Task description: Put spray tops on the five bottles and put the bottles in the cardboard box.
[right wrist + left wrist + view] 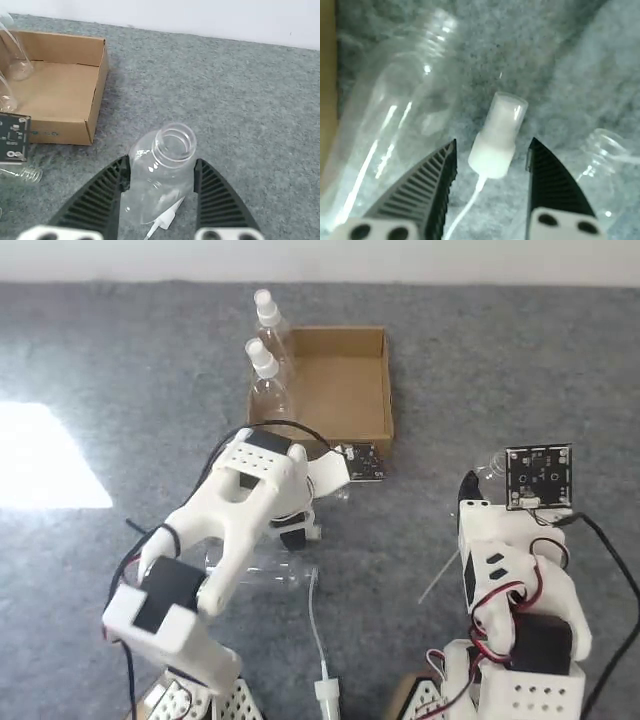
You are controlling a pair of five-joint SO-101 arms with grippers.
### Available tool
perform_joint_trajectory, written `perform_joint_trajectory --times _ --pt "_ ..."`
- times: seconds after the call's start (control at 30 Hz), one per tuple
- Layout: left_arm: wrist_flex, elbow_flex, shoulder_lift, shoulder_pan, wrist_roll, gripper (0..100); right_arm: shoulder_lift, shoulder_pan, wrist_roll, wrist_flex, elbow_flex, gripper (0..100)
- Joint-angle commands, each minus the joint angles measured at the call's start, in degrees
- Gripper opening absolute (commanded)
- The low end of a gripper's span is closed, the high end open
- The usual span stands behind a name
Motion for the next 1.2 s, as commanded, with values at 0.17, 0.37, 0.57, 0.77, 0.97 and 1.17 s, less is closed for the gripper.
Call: perform_joint_trajectory --times 0.17,0.37,0.57,0.77,0.97,1.17 --pt "-0.18 -3.74 4.13 0.18 -5.45 17 -0.92 0.57 -0.09 -1.54 -0.88 7.3" --pt "2.64 -4.09 3.78 0.35 -5.63 13 -0.92 0.57 -0.09 -1.54 -0.88 7.3" --pt "12.04 -9.01 3.78 0.35 -5.36 8 -0.92 0.48 -0.09 -1.54 -0.88 7.3" --pt "16.35 -12.79 3.78 0.35 -1.93 5 -0.92 0.13 -0.09 -1.54 -0.88 7.3" --pt "19.60 -12.97 0.97 0.44 -0.44 4 -0.92 0.04 -0.09 -1.54 -0.88 7.3" --pt "25.49 -12.79 -12.48 -0.09 0.18 5 -0.92 -0.04 -0.09 -1.27 -0.88 7.3"
